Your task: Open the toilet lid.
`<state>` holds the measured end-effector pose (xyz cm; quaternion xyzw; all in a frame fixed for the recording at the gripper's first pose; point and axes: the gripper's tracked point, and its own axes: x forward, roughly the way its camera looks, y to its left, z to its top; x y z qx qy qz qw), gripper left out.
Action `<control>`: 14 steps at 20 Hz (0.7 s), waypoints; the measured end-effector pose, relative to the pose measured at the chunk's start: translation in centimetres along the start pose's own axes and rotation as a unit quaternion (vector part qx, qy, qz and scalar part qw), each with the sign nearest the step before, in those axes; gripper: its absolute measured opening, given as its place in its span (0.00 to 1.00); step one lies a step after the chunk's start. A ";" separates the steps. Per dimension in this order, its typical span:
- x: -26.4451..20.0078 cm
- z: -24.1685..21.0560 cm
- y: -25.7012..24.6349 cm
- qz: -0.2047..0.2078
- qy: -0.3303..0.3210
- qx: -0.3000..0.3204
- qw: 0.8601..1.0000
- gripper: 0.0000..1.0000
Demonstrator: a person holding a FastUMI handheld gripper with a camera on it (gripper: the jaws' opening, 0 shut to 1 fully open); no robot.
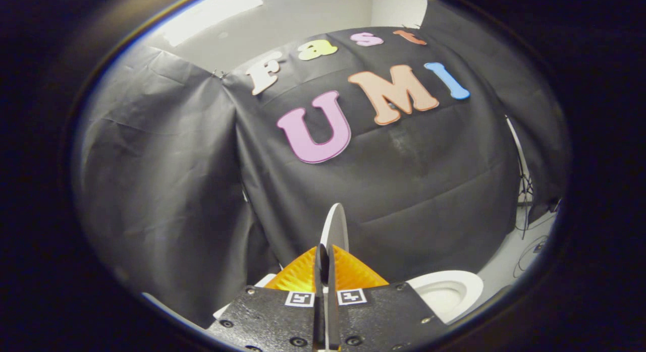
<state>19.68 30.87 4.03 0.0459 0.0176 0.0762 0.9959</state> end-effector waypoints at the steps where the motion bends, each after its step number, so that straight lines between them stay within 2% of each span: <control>1: 0.2 0.0 0.8 0.007 -0.001 -0.003 1.000 0.02; 9: 1.5 -1.8 6.8 0.033 0.018 -0.085 0.996 0.02; 14: 2.2 -3.4 10.6 0.057 0.024 -0.114 0.992 0.03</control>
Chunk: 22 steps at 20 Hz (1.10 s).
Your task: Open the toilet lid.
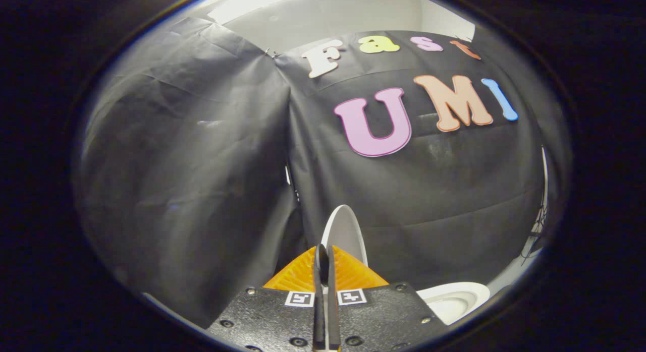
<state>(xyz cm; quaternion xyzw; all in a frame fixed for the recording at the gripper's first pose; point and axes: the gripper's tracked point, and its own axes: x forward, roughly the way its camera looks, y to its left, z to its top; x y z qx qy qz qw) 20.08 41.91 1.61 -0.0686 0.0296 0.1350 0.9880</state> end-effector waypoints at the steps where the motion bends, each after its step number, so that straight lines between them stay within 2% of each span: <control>1: 0.2 -0.2 0.6 0.004 0.002 -0.005 1.000 0.03; 14: 2.3 -2.3 5.6 0.039 0.022 -0.050 0.998 0.04; 19: 2.5 -2.8 6.0 0.048 0.031 -0.058 0.997 0.11; 22: 2.4 -3.0 5.9 0.055 0.039 -0.057 0.996 0.32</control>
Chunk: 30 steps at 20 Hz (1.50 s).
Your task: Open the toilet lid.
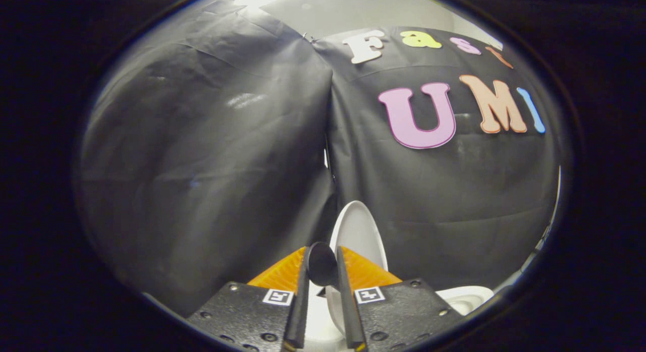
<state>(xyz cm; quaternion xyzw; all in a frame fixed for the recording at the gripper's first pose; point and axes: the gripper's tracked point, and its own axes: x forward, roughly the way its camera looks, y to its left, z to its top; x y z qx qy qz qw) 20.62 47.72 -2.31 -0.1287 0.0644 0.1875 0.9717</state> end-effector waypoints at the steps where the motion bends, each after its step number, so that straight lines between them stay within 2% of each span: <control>1: -0.3 0.3 0.3 0.003 -0.004 0.000 1.000 0.39; 8: -3.2 3.5 1.7 0.052 -0.052 -0.009 0.997 0.89; 11: -5.4 5.0 0.8 0.044 -0.074 -0.006 0.996 0.89; 16: -9.2 7.5 -3.0 -0.007 -0.107 -0.011 0.994 0.88; 23: -15.8 7.7 -14.5 -0.130 -0.117 -0.019 0.984 0.88; 30: -24.4 6.2 -26.8 -0.255 -0.122 -0.017 0.959 0.89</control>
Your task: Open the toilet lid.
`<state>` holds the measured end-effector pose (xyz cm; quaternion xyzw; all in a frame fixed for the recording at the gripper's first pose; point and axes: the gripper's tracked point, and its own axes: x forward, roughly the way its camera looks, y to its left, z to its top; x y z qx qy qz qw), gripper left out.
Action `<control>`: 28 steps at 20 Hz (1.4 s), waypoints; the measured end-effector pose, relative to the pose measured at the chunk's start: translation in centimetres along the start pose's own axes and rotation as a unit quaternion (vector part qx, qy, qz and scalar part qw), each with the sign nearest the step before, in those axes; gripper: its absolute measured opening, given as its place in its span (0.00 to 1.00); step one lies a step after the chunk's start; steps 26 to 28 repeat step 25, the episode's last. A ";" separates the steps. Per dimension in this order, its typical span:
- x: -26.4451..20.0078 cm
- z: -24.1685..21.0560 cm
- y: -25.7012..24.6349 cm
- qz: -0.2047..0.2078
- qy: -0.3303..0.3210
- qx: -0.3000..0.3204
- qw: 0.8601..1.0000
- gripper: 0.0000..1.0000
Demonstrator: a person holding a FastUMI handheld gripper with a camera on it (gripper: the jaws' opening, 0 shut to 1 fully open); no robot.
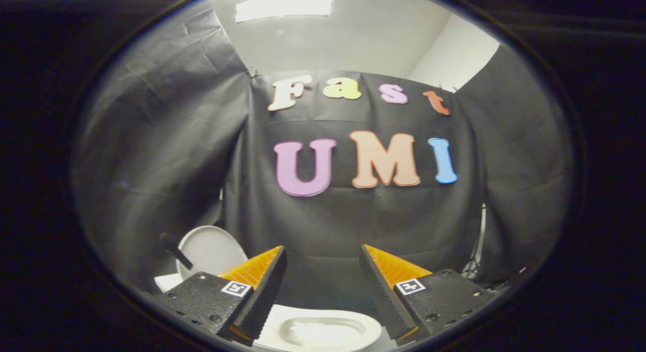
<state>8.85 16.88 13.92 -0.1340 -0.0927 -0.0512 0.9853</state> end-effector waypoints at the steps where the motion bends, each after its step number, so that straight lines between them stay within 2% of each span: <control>1: -0.4 -0.2 -1.7 -0.013 -0.002 -0.002 1.000 0.89; 6: -2.9 -2.5 -9.3 -0.081 0.017 -0.026 0.996 0.89; 9: -3.8 -3.9 -11.8 -0.097 0.026 -0.026 0.995 0.89; 14: -4.8 -7.3 -12.6 -0.070 0.045 -0.024 0.996 0.84; 16: -4.8 -8.6 -13.1 -0.070 0.056 -0.008 0.996 0.78; 20: -5.2 -10.9 -13.9 -0.081 0.080 0.027 0.993 0.73; 25: -6.1 -12.2 -15.0 -0.092 0.083 0.064 0.990 0.74; 28: -6.1 -12.2 -15.0 -0.092 0.083 0.064 0.990 0.74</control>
